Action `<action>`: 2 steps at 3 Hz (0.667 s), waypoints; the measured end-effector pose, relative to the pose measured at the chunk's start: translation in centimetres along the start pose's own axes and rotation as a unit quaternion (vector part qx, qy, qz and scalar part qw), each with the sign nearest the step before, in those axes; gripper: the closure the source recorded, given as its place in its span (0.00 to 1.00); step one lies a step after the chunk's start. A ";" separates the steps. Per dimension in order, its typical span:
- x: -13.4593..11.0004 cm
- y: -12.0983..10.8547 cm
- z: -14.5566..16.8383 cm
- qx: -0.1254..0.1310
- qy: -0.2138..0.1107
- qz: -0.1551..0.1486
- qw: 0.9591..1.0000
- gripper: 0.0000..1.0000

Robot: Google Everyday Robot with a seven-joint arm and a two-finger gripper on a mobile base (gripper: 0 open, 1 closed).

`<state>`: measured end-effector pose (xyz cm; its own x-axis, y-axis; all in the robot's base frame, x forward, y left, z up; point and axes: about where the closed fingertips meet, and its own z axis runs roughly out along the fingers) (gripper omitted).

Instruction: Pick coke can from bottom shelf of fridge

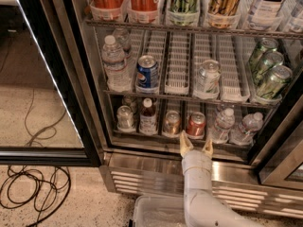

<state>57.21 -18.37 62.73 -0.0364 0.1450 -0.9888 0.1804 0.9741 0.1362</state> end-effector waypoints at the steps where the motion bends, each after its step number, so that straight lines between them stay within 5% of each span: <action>1: 0.0 0.0 0.0 0.000 0.000 0.000 1.000 0.59; 2: 0.0 0.0 0.0 0.001 0.000 -0.001 1.000 0.53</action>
Offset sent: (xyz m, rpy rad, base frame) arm 0.0015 0.0021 -0.0002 -0.0171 -0.0001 -0.0059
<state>57.26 -18.34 62.74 -0.0359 0.1424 -0.9892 0.1816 0.9743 0.1336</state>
